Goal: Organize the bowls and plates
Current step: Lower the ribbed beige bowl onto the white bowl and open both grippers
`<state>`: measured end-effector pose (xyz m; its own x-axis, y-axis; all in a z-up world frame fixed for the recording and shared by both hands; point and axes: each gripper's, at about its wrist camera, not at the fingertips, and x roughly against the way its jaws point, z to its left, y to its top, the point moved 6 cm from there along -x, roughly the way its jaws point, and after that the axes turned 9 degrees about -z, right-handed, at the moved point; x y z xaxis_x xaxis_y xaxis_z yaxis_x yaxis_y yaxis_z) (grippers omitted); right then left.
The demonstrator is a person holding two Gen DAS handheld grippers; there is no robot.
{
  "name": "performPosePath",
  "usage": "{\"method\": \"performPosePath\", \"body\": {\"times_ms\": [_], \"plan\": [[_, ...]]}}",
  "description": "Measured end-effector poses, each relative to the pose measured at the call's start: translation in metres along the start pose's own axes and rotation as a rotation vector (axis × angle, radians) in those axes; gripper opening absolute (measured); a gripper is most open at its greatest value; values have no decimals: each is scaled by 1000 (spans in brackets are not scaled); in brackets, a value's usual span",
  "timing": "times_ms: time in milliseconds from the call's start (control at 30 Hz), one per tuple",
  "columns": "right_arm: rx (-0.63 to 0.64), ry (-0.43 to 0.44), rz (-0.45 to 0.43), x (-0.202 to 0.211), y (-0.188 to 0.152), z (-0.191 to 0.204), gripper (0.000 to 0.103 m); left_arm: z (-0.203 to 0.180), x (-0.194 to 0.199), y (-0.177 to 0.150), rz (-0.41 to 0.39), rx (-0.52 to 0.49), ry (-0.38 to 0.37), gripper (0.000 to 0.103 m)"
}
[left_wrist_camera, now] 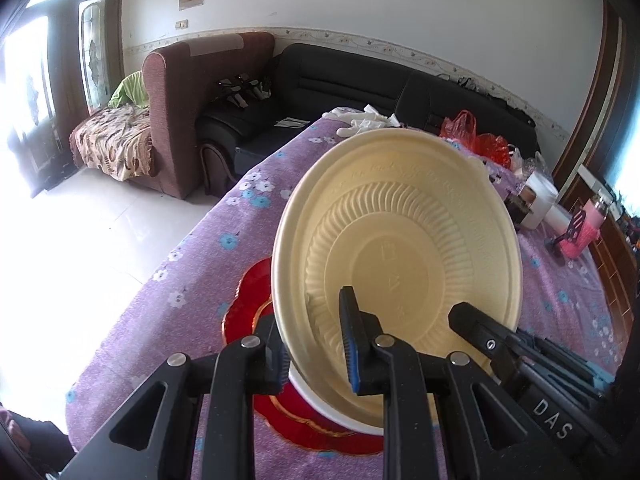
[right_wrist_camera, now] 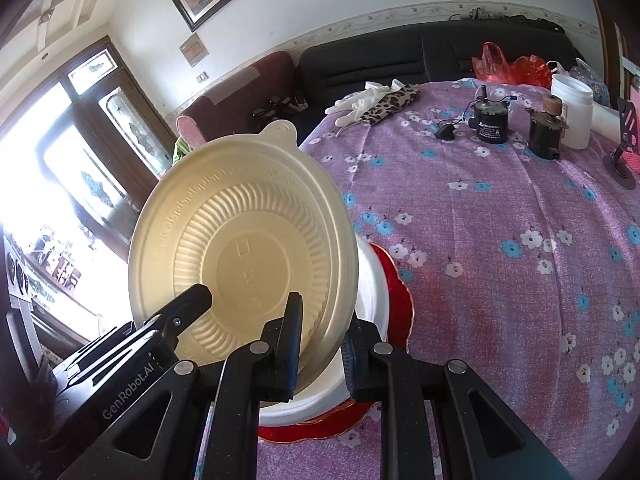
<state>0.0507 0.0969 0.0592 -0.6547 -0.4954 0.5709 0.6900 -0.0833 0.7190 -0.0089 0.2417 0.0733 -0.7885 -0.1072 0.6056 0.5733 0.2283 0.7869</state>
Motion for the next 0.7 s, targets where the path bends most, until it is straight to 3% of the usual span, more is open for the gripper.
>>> {"method": "performPosePath", "body": {"times_ms": [133, 300, 633, 700], "plan": [[11, -7, 17, -4, -4, 2, 20, 0, -5, -6, 23, -23, 24, 30], [27, -38, 41, -11, -9, 0, 18, 4, -1, -5, 9, -31, 54, 55], [33, -61, 23, -12, -7, -3, 18, 18, 12, 0, -37, -4, 78, 61], [26, -70, 5, -10, -6, -4, 18, 18, 16, 0, -52, -6, 85, 69]]}}
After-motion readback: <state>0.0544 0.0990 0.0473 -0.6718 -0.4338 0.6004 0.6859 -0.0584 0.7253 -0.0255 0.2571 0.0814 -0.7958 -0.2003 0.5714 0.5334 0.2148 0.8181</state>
